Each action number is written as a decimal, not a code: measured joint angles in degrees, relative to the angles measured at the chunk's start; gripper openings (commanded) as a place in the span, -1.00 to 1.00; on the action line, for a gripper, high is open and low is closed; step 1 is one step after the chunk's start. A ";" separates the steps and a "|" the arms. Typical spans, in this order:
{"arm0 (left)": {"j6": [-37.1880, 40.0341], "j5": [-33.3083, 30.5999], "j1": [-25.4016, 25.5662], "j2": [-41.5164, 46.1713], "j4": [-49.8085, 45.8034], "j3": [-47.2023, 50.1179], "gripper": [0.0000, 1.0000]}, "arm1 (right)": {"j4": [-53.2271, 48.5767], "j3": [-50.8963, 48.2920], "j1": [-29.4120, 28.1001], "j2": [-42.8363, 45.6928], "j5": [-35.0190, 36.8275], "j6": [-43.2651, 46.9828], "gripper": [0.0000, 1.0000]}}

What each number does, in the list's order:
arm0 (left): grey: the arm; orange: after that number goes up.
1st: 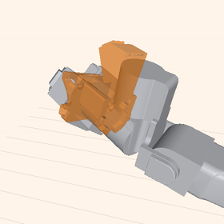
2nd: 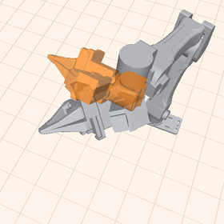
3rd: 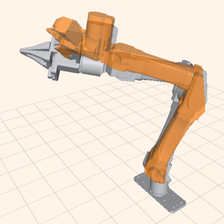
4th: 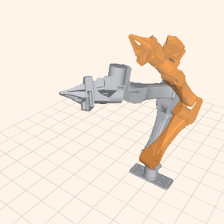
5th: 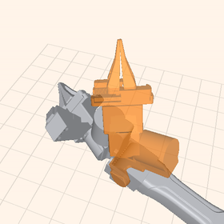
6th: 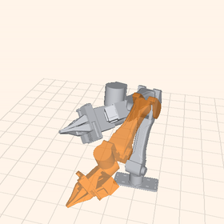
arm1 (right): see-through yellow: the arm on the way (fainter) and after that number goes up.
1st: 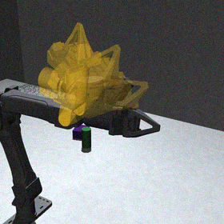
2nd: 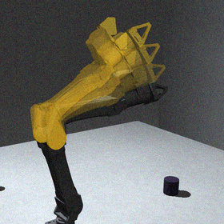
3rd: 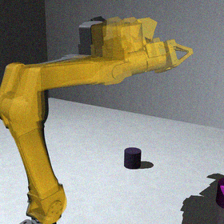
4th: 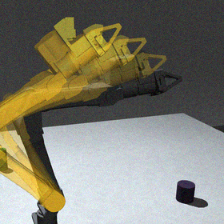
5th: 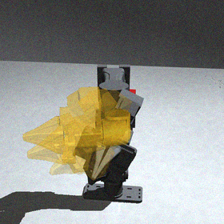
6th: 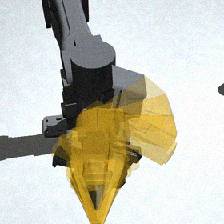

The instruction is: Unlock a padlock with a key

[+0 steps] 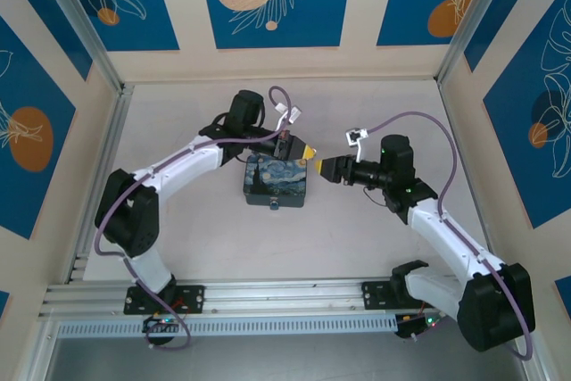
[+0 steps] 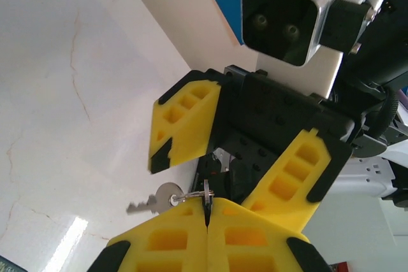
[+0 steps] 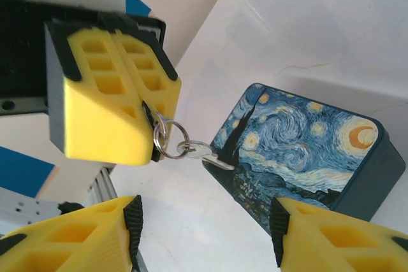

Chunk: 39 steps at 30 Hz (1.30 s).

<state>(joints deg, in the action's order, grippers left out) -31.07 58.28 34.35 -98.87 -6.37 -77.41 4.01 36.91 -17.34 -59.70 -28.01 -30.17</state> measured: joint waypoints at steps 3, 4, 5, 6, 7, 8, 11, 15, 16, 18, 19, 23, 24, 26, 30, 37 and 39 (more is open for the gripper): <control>0.15 0.72 0.00 -0.46 -1.16 -0.61 -1.00 | -0.98 0.81 -0.94 -1.42 1.18 2.36 0.11; 0.13 1.05 0.00 -0.61 -1.62 -0.87 -1.00 | -1.29 1.29 -1.09 -1.99 1.55 3.13 0.11; 0.13 1.33 0.00 -0.72 -1.73 -1.07 -1.00 | -1.44 1.70 -1.20 -2.49 1.92 3.67 0.11; 0.13 1.60 0.00 -0.76 -1.88 -1.20 -1.00 | -1.62 2.23 -1.31 -2.99 2.25 4.28 0.11; 0.13 1.81 0.00 -0.76 -2.05 -1.31 -1.00 | -1.70 2.71 -1.44 -3.50 2.49 4.81 0.10; 0.13 2.03 0.00 -0.76 -2.19 -1.44 -1.00 | -1.84 3.19 -1.51 -3.96 2.60 5.14 0.10; 0.11 2.51 -0.09 -1.09 -2.27 -2.34 -1.00 | -2.16 4.72 -1.86 -5.18 2.62 6.32 0.07; 0.11 2.99 -0.35 -1.38 -2.27 -3.02 -1.00 | -2.51 6.23 -2.58 -6.43 2.82 7.56 -0.01; 0.11 3.02 -0.42 -1.40 -2.32 -3.02 -1.00 | -2.62 6.38 -2.69 -6.54 2.82 7.80 -0.05; 0.11 3.08 -0.46 -1.49 -2.32 -3.02 -1.00 | -2.95 6.67 -2.86 -6.67 2.80 8.07 -0.16; 0.11 3.10 -0.48 -1.51 -2.29 -3.02 -1.00 | -3.23 6.95 -2.95 -6.78 2.73 8.39 -0.21; 0.11 3.15 -0.57 -1.64 -2.29 -3.02 -1.00 | -3.50 7.41 -3.19 -6.95 2.34 8.98 -0.50; 0.11 3.17 -0.59 -1.70 -2.27 -3.02 -1.00 | -3.72 7.63 -3.32 -6.95 2.32 9.18 -0.56; 0.11 3.13 -0.59 -1.73 -2.23 -3.02 -1.00 | -4.04 7.96 -3.43 -6.95 2.05 9.46 -0.68; 0.09 2.97 -0.59 -1.73 -2.23 -3.04 -1.00 | -4.46 8.11 -3.54 -6.95 1.70 9.86 -0.90; -0.11 2.80 -0.59 -1.77 -2.23 -3.04 -1.00 | -4.79 8.11 -3.50 -6.64 1.79 9.86 -1.00; -0.35 2.80 -0.59 -1.77 -2.03 -3.04 -1.00 | -4.98 8.09 -3.41 -6.25 2.08 9.86 -1.00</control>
<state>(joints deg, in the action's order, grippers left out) -31.42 61.08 33.76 -100.64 -8.40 -80.44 -0.97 44.99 -20.75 -65.95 -25.93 -20.32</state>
